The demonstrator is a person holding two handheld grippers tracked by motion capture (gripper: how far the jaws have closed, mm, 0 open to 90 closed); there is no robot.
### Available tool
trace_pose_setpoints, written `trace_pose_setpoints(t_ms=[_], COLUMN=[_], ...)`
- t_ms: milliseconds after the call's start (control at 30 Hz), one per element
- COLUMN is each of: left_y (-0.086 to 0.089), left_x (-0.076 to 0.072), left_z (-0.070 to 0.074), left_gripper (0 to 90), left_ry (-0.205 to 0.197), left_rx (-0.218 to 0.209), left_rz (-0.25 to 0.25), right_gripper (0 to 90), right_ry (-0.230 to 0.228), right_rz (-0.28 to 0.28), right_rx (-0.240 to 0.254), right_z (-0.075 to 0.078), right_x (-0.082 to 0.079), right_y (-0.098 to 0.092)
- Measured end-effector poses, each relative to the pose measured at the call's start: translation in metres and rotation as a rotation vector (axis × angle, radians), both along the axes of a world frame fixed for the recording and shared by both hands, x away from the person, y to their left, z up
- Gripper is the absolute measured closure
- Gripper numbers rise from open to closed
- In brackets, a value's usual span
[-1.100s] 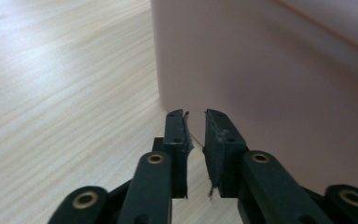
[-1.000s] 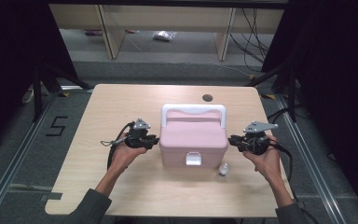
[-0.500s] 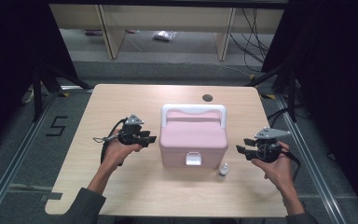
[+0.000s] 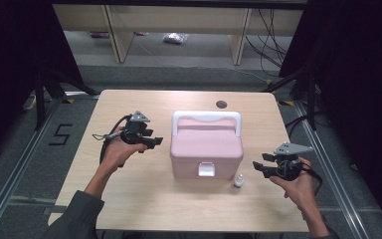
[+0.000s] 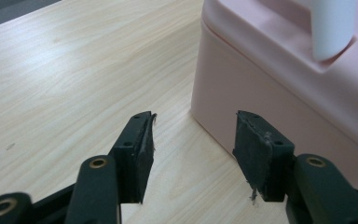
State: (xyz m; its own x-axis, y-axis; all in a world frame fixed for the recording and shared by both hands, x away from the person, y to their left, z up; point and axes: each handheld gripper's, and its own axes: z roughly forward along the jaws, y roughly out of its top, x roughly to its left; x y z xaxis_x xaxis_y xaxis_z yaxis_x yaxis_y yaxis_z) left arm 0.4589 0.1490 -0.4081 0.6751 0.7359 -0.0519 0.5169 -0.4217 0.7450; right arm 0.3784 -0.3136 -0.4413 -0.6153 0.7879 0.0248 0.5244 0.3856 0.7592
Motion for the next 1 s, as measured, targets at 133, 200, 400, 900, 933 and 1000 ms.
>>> trace_pose_setpoints(t_ms=[133, 200, 400, 900, 933, 1000], left_y=[0.001, 0.001, 0.001, -0.009, -0.010, -0.013], left_x=[0.003, 0.005, 0.009, 0.013, 0.013, 0.014], left_z=[0.011, 0.017, 0.037, 0.076, 0.077, 0.081], left_gripper=[45.4, 45.1, 41.6, 38.4, 38.3, 38.0], left_ry=[-0.003, -0.001, 0.001, -0.002, -0.004, -0.001], left_rx=[-0.005, -0.014, 0.004, 0.090, 0.077, 0.091], left_rz=[-0.006, -0.020, -0.060, -0.143, -0.144, -0.150], right_gripper=[47.4, 47.4, 47.3, 47.0, 47.0, 47.0], right_ry=[-0.001, 0.000, -0.007, 0.020, 0.006, 0.008], right_rz=[0.007, 0.007, 0.014, 0.011, 0.019, 0.020], right_rx=[-0.004, -0.006, -0.015, 0.005, -0.010, -0.015], right_z=[-0.003, -0.003, -0.007, -0.009, -0.010, -0.010], right_x=[0.000, -0.001, 0.000, -0.002, -0.001, -0.001], right_y=[-0.001, -0.001, -0.004, -0.005, -0.006, -0.007])
